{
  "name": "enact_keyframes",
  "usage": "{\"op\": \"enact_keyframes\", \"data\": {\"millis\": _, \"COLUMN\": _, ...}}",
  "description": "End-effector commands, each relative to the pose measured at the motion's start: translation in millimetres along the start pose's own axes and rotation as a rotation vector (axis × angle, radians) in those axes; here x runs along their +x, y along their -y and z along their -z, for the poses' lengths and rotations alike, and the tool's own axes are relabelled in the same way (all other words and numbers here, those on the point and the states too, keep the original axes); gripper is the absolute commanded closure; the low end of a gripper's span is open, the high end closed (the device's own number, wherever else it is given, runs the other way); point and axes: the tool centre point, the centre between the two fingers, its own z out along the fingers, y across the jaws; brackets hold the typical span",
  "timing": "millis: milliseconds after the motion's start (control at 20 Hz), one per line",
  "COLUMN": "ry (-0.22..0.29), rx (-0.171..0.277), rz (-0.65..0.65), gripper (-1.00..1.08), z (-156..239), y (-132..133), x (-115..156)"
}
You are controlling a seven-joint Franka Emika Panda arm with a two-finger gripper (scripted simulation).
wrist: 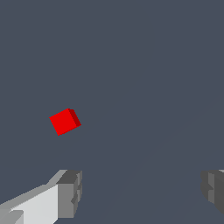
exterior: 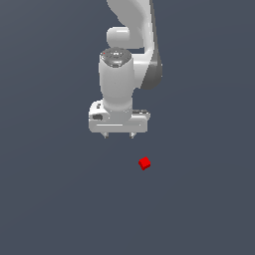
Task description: Pick up the red cube and move it to a goal position.
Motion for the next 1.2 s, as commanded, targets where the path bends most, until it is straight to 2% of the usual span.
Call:
{"op": "enact_keyframes", "data": {"millis": 0, "ry": 0.000, "rx": 0.000, "rz": 0.000, "gripper": -0.92, "z": 0, "y": 0, "x": 0}}
{"op": "enact_keyframes", "data": {"millis": 550, "ry": 0.010, "rx": 0.009, "rz": 0.084, "gripper": -0.92, "z": -32, "y": 19, "x": 9}}
{"op": "enact_keyframes", "data": {"millis": 1150, "ry": 0.039, "rx": 0.033, "rz": 0.340, "gripper": -0.92, "z": -127, "y": 83, "x": 25}}
